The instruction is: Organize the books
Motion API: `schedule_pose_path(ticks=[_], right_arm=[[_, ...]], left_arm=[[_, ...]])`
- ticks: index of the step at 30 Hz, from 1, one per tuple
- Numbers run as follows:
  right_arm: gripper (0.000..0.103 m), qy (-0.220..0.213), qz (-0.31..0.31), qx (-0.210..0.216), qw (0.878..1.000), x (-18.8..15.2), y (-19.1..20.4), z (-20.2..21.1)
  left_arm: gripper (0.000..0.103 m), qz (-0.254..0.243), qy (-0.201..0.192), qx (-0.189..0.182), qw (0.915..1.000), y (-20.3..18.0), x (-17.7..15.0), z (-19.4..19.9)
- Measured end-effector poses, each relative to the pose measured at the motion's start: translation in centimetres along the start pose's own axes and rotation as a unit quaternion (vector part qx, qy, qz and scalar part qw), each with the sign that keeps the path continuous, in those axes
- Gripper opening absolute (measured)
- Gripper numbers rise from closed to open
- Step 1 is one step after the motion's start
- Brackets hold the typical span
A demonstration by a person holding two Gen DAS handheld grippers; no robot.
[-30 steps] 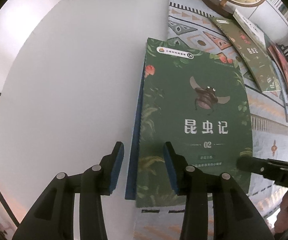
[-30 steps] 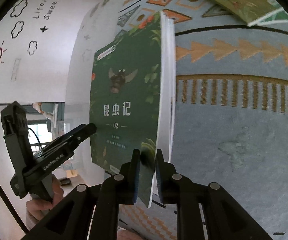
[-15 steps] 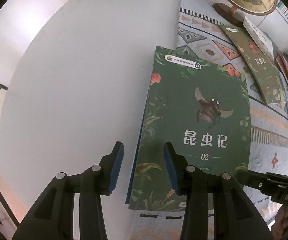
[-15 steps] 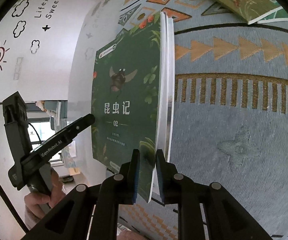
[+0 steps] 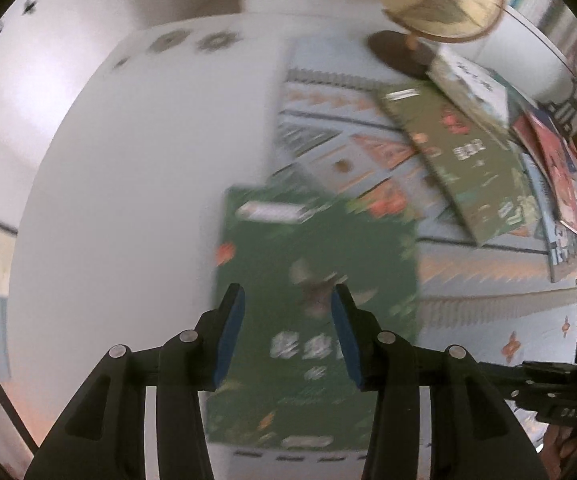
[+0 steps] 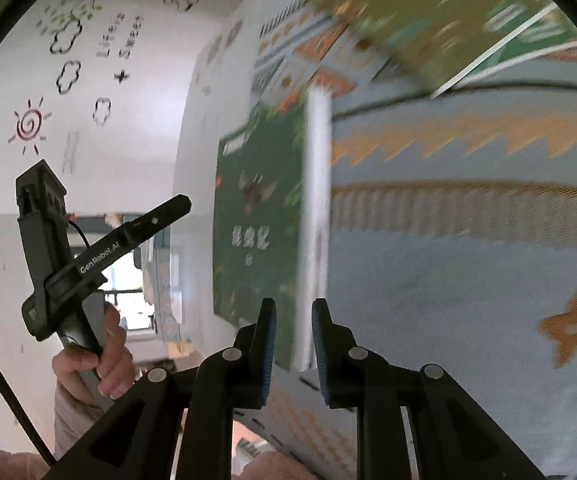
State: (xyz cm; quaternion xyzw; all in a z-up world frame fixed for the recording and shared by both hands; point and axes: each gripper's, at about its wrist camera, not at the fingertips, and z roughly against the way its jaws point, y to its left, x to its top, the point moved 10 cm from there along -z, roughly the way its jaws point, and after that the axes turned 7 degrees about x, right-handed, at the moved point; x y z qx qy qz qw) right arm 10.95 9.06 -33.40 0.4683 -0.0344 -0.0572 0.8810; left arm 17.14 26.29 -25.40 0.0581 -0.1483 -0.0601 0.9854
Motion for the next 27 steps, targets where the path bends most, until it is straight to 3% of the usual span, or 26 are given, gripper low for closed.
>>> schedule_pose_path(ticks=[3, 9, 12, 16, 22, 27], right_arm=[[0.019, -0.046, 0.002, -0.007, 0.999, 1.8, -1.3, 4.2], [0.047, -0.165, -0.011, -0.06, 0.984, 5.8, -6.3, 16.4], [0.048, -0.204, -0.018, -0.103, 0.973, 7.8, -9.7, 22.1], [0.048, -0.245, -0.03, -0.127, 0.961, 10.4, -14.2, 28.5], [0.048, -0.254, -0.015, -0.171, 0.952, 14.8, -20.5, 33.1], [0.048, -0.255, -0.001, -0.199, 0.946, 17.7, -23.9, 33.9]], left_arm=[[0.042, -0.041, -0.013, -0.018, 0.9989, -5.0, 2.6, 0.5], [0.042, -0.099, -0.024, -0.062, 0.9929, -16.2, 6.5, 1.1], [0.042, -0.128, -0.03, -0.081, 0.988, -22.1, 7.8, 1.7], [0.042, -0.155, -0.033, -0.105, 0.9818, -29.2, 9.1, 1.5], [0.042, -0.173, -0.017, -0.128, 0.9764, -37.4, 9.8, -0.6], [0.042, -0.157, -0.002, -0.131, 0.9788, -40.7, 10.6, -2.8]])
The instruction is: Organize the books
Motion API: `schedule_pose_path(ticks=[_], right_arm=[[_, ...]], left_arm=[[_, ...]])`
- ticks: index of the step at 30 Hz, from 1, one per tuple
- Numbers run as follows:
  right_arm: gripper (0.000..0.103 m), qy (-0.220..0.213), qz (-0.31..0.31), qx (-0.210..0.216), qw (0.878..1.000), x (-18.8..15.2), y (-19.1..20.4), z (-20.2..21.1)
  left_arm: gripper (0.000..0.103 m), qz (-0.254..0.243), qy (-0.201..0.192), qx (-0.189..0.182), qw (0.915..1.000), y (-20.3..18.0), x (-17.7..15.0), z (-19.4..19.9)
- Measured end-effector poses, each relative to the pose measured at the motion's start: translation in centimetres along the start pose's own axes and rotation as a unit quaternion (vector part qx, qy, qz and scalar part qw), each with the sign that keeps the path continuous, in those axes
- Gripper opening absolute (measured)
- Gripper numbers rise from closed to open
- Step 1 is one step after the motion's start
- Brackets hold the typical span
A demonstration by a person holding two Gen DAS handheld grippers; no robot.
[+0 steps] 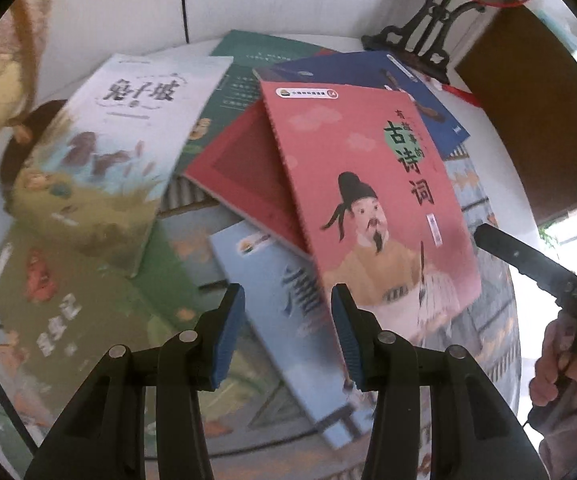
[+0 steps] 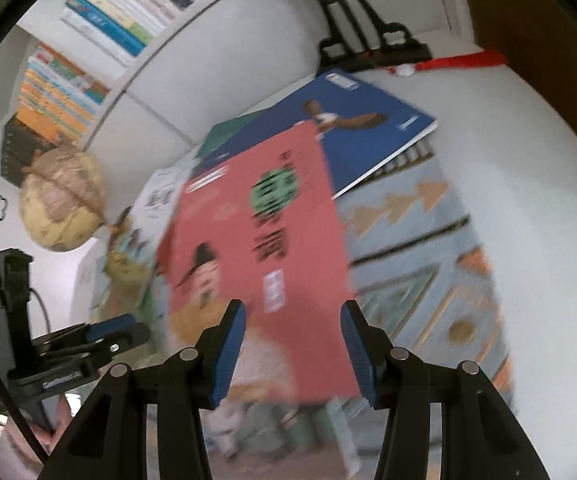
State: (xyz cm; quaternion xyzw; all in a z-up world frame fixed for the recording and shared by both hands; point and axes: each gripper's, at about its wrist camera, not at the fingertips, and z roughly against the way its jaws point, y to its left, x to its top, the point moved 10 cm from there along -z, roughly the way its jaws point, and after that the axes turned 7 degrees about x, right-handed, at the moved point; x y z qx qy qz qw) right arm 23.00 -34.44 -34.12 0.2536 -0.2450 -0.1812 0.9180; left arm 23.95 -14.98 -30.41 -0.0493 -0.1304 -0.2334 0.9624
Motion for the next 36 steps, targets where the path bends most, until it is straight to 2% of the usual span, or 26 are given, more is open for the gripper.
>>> schedule_pose_path(ticks=[2, 5, 8, 10, 13, 16, 19, 21, 23, 24, 25, 28, 30, 34, 36], right_arm=[[0.048, 0.0, 0.003, -0.005, 1.0, 0.7, -1.3, -0.8], [0.049, 0.01, 0.001, 0.015, 1.0, 0.9, -2.0, -2.1], [0.051, 0.002, 0.023, 0.029, 0.999, 1.4, -1.5, -2.4], [0.057, -0.002, 0.022, 0.045, 0.999, 1.3, -1.3, -2.3], [0.057, -0.003, 0.019, 0.06, 0.998, 1.2, -1.3, -2.2], [0.058, 0.0, -0.003, 0.092, 0.996, 1.1, -1.1, -2.3], [0.058, 0.012, -0.009, 0.105, 0.994, 0.7, -0.8, -2.3], [0.059, 0.019, -0.035, 0.153, 0.988, 0.3, -0.4, -1.7], [0.058, 0.004, -0.049, 0.239, 0.97, 0.1, 0.5, 0.2], [0.056, 0.004, -0.049, 0.259, 0.965, -0.1, 0.9, 0.7], [0.05, 0.009, -0.042, 0.265, 0.963, -0.6, 1.1, 1.0], [0.042, 0.037, -0.034, 0.223, 0.974, -2.6, 0.2, -0.1], [0.036, 0.04, -0.051, 0.228, 0.971, -3.3, -0.2, -0.3], [0.035, 0.029, -0.079, 0.278, 0.957, -3.9, 0.7, 0.1], [0.034, 0.047, -0.056, 0.26, 0.963, -4.5, 1.7, -0.6]], left_arm=[[0.042, 0.007, 0.002, -0.008, 0.9999, -0.5, 0.3, -0.6], [0.042, 0.007, 0.009, -0.012, 0.9999, -1.3, 0.4, -1.4], [0.042, 0.016, 0.018, -0.046, 0.9987, -2.5, 0.1, -1.8], [0.042, 0.021, 0.024, -0.061, 0.9977, -3.2, -0.2, -2.1], [0.042, 0.017, 0.018, -0.053, 0.9983, -3.8, -0.2, -2.1], [0.042, 0.014, 0.02, -0.052, 0.9983, -4.3, -0.2, -2.2], [0.043, 0.007, 0.019, -0.026, 0.9994, -4.1, -0.2, -2.3], [0.043, 0.015, 0.017, -0.016, 0.9996, -3.5, -0.1, -2.3], [0.043, 0.028, 0.021, -0.029, 0.999, -2.8, -0.2, -2.3], [0.043, 0.032, 0.021, -0.032, 0.9988, -2.5, -0.3, -2.3], [0.043, 0.032, 0.021, -0.031, 0.9988, -2.4, -0.3, -2.3], [0.043, 0.029, 0.017, -0.019, 0.9992, -2.3, -0.3, -2.2], [0.043, 0.031, 0.017, -0.016, 0.9992, -2.1, -0.4, -2.0], [0.043, 0.02, 0.021, -0.02, 0.9994, -2.2, -1.3, -2.0], [0.043, 0.017, 0.021, -0.018, 0.9995, -2.4, -1.5, -2.0]])
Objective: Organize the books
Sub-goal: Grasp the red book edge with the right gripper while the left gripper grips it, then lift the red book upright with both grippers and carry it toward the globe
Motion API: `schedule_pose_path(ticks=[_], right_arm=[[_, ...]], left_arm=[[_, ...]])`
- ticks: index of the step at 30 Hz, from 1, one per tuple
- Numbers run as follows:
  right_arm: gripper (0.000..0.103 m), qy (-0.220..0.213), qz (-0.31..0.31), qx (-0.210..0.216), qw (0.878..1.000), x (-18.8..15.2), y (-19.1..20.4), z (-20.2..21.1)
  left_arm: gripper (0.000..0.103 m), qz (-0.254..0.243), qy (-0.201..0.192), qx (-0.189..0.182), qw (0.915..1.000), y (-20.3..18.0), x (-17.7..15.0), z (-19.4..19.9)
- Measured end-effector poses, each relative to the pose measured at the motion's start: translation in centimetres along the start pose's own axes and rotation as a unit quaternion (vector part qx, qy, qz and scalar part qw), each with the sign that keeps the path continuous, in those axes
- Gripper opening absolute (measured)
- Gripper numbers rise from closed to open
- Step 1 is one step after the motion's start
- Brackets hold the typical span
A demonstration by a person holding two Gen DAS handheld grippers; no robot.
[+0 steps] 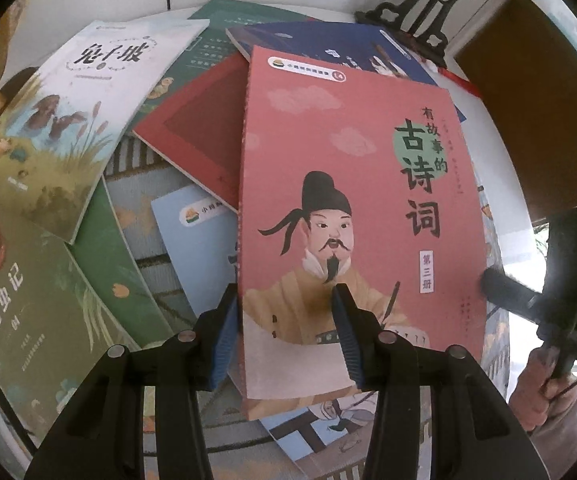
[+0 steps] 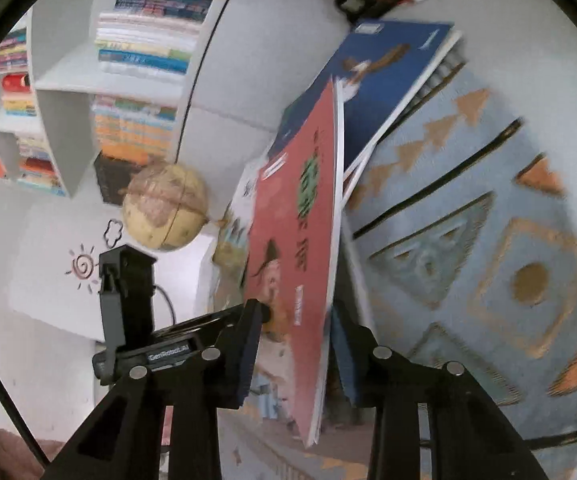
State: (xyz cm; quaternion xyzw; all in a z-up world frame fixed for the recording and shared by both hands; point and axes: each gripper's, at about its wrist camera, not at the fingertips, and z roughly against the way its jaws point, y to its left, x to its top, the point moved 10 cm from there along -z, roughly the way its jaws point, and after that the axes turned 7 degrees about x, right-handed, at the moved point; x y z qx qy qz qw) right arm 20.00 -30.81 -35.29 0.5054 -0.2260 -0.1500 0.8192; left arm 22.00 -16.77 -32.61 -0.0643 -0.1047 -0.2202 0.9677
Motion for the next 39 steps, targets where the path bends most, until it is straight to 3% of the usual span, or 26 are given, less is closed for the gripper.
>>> schedule_pose_path(ticks=[2, 4, 7, 10, 12, 15, 20, 26, 31, 39], right_arm=[[0.025, 0.006, 0.028, -0.042, 0.999, -0.4, 0.2, -0.7], [0.01, -0.007, 0.016, -0.058, 0.998, -0.2, -0.3, -0.4], [0.01, -0.014, -0.001, -0.087, 0.996, 0.0, -1.4, 0.2], [0.01, -0.01, -0.01, -0.107, 0.994, 0.0, -2.0, 0.4], [0.01, -0.021, -0.026, -0.101, 0.994, -0.1, -2.4, 1.1], [0.01, -0.026, -0.03, -0.101, 0.994, -0.6, -2.3, 1.6], [0.01, -0.02, 0.03, -0.124, 0.992, -1.0, 0.7, 1.9], [0.011, -0.008, 0.087, -0.146, 0.985, -2.0, 4.0, 2.2], [0.011, -0.001, 0.117, -0.161, 0.98, -3.0, 6.6, 1.5], [0.012, 0.006, 0.15, -0.157, 0.976, -4.5, 11.0, 0.6]], left_arm=[[0.043, 0.002, 0.0, 0.0, 1.0, 0.0, -0.1, 0.1], [0.04, 0.024, 0.004, -0.029, 0.9993, 0.0, -0.3, 0.2], [0.04, 0.051, -0.004, -0.097, 0.994, -0.9, -0.4, 1.4], [0.04, 0.031, -0.022, -0.128, 0.991, -2.6, -0.4, 2.9], [0.04, 0.02, -0.012, -0.162, 0.9864, -4.2, -0.7, 3.2], [0.024, -0.016, -0.024, -0.077, 0.9966, -3.9, -0.8, 2.6], [0.02, -0.064, -0.04, -0.005, 0.9971, -3.4, -1.3, 3.0], [0.021, -0.09, -0.063, 0.014, 0.9938, -2.6, -1.9, 6.0], [0.021, -0.074, -0.058, 0.007, 0.9955, -1.5, -2.5, 7.5], [0.022, -0.058, -0.067, 0.031, 0.9956, 0.9, -4.0, 11.6]])
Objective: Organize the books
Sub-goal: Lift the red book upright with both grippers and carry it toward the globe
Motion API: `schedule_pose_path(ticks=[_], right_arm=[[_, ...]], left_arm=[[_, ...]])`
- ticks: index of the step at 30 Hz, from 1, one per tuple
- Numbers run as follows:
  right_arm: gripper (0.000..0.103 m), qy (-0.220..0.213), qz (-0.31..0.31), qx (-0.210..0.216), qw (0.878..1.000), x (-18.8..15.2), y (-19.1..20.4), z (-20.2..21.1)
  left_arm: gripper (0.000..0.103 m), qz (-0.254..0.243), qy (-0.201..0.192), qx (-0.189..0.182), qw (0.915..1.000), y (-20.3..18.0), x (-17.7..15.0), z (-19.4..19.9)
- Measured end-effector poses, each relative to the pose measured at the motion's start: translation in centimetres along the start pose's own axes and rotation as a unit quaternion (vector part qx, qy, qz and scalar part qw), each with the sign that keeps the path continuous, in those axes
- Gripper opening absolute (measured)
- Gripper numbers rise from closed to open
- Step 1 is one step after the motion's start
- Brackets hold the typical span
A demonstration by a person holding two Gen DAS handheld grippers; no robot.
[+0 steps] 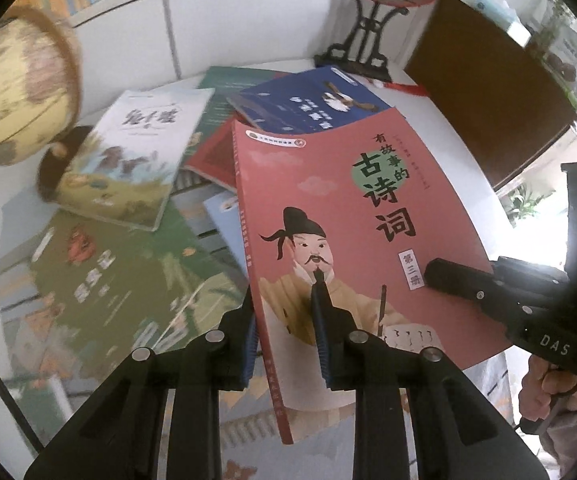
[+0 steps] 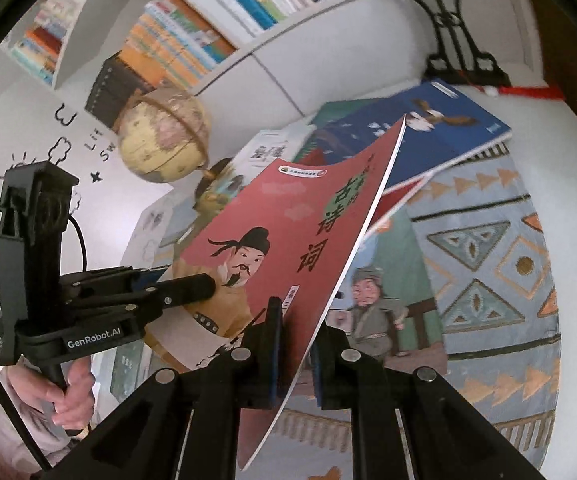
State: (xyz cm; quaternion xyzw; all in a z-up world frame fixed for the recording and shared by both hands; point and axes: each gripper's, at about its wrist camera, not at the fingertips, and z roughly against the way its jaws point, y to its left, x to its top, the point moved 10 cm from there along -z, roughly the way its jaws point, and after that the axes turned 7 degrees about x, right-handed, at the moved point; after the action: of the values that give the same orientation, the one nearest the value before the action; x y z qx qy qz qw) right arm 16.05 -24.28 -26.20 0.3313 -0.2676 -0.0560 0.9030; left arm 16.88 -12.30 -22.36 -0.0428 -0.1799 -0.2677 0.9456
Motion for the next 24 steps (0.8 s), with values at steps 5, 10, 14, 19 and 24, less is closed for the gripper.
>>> schedule_pose_path(ticks=[5, 10, 14, 19, 24], right_arm=[[0.012, -0.006, 0.02, 0.007, 1.0, 0.4, 3.7, 0.2], [0.012, -0.014, 0.033, 0.013, 0.999, 0.9, 7.3, 0.3], [0.012, -0.016, 0.047, 0.015, 0.999, 1.3, 10.4, 0.0], [0.013, -0.013, 0.067, 0.015, 0.998, 1.0, 14.4, -1.3], [0.013, -0.006, 0.072, 0.027, 0.997, 0.4, 17.8, -3.3]], left_arm=[[0.022, 0.019, -0.014, 0.016, 0.9996, 2.3, -0.2, 3.3], [0.022, 0.024, -0.033, 0.025, 0.9989, 4.5, -0.5, 6.2], [0.023, 0.028, -0.048, 0.032, 0.9979, 6.7, -0.9, 8.4], [0.024, 0.042, -0.058, 0.045, 0.9964, 9.9, -1.7, 10.1], [0.024, 0.058, -0.063, 0.051, 0.995, 13.4, -3.2, 11.3]])
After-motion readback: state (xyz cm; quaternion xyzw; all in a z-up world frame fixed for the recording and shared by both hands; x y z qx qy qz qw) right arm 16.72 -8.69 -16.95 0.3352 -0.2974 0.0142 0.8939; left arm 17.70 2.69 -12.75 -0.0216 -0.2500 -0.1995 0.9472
